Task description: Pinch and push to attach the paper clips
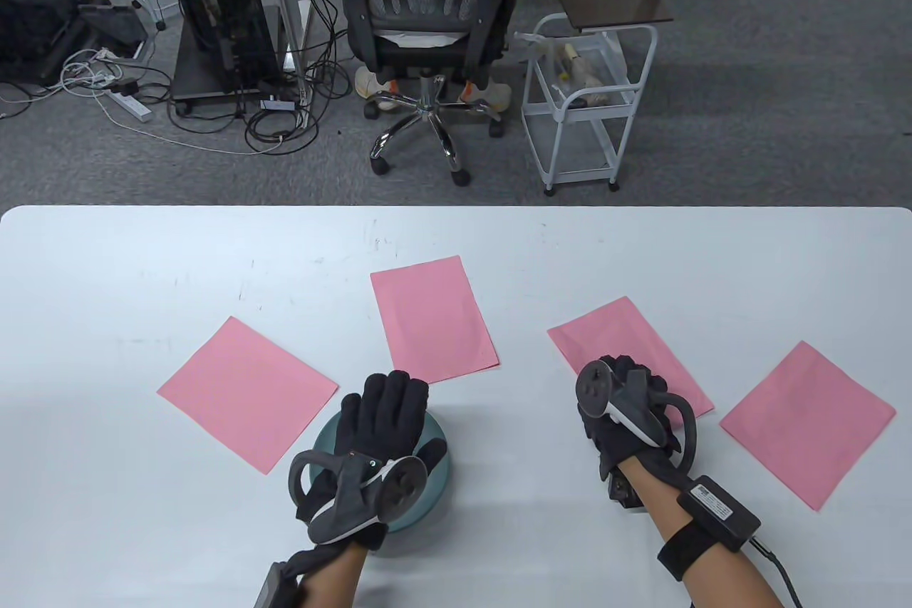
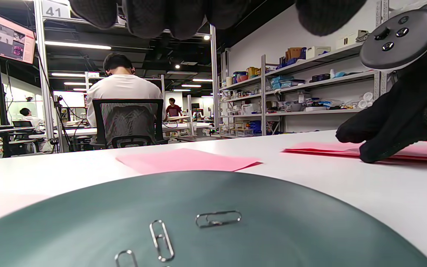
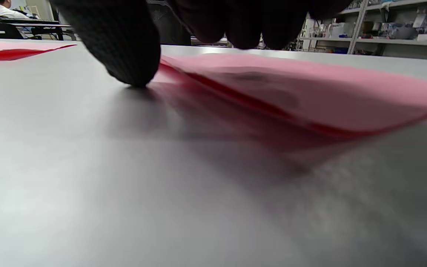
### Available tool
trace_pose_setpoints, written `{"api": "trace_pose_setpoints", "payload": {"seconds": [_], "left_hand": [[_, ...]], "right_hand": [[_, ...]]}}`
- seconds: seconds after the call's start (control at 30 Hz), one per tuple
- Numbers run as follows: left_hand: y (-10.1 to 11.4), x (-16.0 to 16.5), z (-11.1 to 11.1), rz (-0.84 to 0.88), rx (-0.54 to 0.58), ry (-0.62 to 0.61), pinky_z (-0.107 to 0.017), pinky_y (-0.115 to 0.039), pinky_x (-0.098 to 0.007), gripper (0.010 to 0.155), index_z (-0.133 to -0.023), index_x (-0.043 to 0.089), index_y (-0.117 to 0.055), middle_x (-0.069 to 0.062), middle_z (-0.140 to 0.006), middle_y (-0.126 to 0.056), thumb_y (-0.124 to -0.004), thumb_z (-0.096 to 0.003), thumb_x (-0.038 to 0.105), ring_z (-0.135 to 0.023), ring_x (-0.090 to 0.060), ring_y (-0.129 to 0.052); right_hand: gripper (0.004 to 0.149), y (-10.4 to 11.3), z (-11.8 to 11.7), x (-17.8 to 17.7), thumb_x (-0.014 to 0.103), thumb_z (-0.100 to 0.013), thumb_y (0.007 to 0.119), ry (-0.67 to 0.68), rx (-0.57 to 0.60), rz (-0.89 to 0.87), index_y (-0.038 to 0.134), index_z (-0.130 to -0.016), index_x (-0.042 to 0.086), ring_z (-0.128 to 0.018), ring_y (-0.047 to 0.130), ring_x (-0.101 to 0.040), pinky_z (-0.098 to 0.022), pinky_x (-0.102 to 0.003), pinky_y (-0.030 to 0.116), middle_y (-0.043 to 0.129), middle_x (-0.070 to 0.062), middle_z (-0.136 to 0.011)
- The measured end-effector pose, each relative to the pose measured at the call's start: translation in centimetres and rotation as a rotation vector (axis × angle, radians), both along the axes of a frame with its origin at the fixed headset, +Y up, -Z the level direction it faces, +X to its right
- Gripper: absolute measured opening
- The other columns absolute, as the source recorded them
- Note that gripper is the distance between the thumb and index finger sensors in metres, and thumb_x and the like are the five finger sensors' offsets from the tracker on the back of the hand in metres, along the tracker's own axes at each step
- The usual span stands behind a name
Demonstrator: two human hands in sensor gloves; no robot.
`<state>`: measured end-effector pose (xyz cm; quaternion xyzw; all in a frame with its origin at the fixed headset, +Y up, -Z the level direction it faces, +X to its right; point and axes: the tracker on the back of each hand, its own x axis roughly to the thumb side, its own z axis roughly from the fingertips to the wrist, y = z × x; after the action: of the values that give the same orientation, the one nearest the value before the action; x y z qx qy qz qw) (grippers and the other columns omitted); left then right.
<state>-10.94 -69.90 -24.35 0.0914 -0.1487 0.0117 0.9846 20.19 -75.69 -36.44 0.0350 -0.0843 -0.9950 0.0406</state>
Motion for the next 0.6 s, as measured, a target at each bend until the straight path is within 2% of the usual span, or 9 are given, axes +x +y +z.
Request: {"api": "trace_pose_setpoints", "payload": {"seconds": [0.2,0.43,0.6], "left_hand": [[0.0,-0.1,0.0,0.002,-0.002,0.002,-0.079,-0.050,-0.063,0.078,-0.120,0.017,-0.042,-0.015,-0.124,-0.049,-0.063,-0.0585,0.059,-0.114,-0.042,-0.050],[-0.2,0.3,0.1,-0.027,-0.004,-0.012,-0.079,-0.051,-0.063,0.078,-0.120,0.016,-0.042,-0.016,-0.123,-0.050,-0.064,-0.0584,0.059,-0.113,-0.042,-0.051],[-0.2,0.4,0.2,-0.030,-0.010,-0.019,-0.079,-0.051,-0.063,0.078,-0.120,0.016,-0.042,-0.016,-0.123,-0.050,-0.064,-0.0585,0.059,-0.113,-0.042,-0.051]], "right_hand": [[0.065,-0.1,-0.8,-1.0,0.037,-0.058,0.078,-0.011,-0.070,0.019,0.054,-0.111,0.007,-0.092,0.074,-0.044,-0.069,-0.059,0.056,0.066,-0.023,-0.108],[0.061,-0.4,-0.4,-1.9,0.031,-0.057,0.079,0.014,-0.005,0.126,0.058,-0.108,0.005,-0.086,0.084,-0.042,-0.064,-0.056,0.066,0.074,-0.024,-0.102],[0.050,-0.5,0.0,-1.8,0.027,-0.056,0.082,0.008,0.086,0.158,0.071,-0.101,0.008,-0.079,0.092,-0.037,-0.060,-0.053,0.073,0.083,-0.019,-0.095]]}}
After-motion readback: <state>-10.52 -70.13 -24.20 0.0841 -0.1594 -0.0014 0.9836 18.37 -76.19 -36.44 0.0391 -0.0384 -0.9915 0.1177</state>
